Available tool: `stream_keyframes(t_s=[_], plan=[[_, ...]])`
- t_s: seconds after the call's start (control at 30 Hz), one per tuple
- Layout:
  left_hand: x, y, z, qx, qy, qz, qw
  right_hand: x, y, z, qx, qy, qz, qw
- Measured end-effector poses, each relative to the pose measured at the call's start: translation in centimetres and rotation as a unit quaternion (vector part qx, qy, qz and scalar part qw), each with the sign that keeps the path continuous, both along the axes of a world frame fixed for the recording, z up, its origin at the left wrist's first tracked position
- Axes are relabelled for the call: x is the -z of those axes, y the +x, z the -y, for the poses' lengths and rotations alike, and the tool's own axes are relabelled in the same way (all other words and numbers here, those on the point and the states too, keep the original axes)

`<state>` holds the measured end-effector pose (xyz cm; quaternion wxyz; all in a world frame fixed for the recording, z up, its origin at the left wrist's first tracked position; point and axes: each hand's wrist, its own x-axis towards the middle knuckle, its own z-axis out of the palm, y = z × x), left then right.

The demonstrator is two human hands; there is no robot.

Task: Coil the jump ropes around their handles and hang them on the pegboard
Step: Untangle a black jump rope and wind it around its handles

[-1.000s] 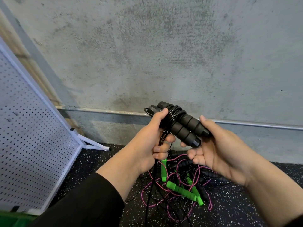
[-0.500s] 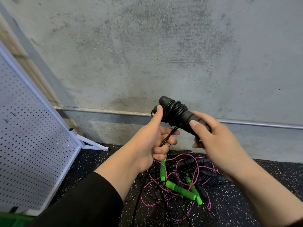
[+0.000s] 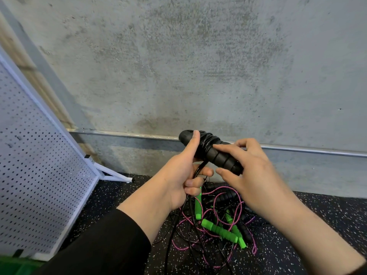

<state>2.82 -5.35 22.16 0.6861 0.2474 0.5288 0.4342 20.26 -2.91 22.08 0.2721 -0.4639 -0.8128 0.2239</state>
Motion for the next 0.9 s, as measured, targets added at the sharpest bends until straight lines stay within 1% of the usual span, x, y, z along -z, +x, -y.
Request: stream_keyframes(t_s=[0.07, 0.1, 0.17, 0.23, 0.3, 0.33, 0.4, 0.43, 0.47, 0.5, 0.57, 0.63, 0.7, 0.8, 0.9], plan=[[0.2, -0.1, 0.0, -0.003, 0.001, -0.003, 1.0, -0.2, 0.1, 0.0, -0.02, -0.006, 0.013, 1.0], [0.3, -0.2, -0.1, -0.003, 0.003, 0.002, 1.0, -0.3, 0.1, 0.0, -0.026, -0.018, 0.005, 0.999], [0.4, -0.4, -0.2, 0.002, 0.011, 0.016, 1.0, -0.5, 0.0, 0.1, -0.016, -0.07, -0.067, 0.995], [0.3, -0.5, -0.2, 0.008, 0.021, 0.025, 0.999, -0.6, 0.1, -0.1, 0.051, -0.148, -0.184, 0.97], [0.2, -0.4, -0.3, 0.013, 0.031, 0.025, 0.999, -0.9, 0.2, -0.3, 0.103, -0.246, -0.269, 0.926], [0.2, -0.4, -0.3, 0.017, 0.036, 0.02, 0.999, -1.1, 0.2, -0.3, 0.099, -0.315, -0.307, 0.892], [0.3, -0.2, -0.3, 0.025, 0.044, 0.002, 0.999, -1.5, 0.2, 0.0, 0.051, -0.459, -0.367, 0.808], [0.3, -0.2, -0.3, 0.029, 0.046, -0.006, 0.999, -1.7, 0.2, 0.2, 0.027, -0.509, -0.381, 0.771], [0.4, -0.1, -0.3, 0.031, 0.047, -0.01, 0.998, -1.8, 0.2, 0.2, 0.011, -0.541, -0.389, 0.745], [0.4, -0.1, -0.3, 0.033, 0.048, -0.012, 0.998, -1.9, 0.3, 0.2, -0.001, -0.561, -0.394, 0.728], [0.2, -0.1, -0.3, 0.039, 0.051, -0.014, 0.998, -2.0, 0.4, 0.0, -0.012, -0.576, -0.407, 0.709], [0.0, -0.1, -0.2, 0.044, 0.055, -0.016, 0.997, -1.9, 0.3, -0.1, -0.005, -0.563, -0.425, 0.709], [-0.3, -0.1, -0.2, 0.055, 0.053, -0.022, 0.997, -1.5, 0.1, -0.1, 0.018, -0.528, -0.45, 0.72], [-0.3, 0.0, -0.1, 0.079, 0.035, -0.032, 0.996, -1.2, 0.0, -0.2, 0.05, -0.451, -0.455, 0.766], [-0.2, 0.1, 0.0, 0.089, 0.024, -0.03, 0.995, -0.9, 0.1, -0.3, 0.065, -0.383, -0.42, 0.82]])
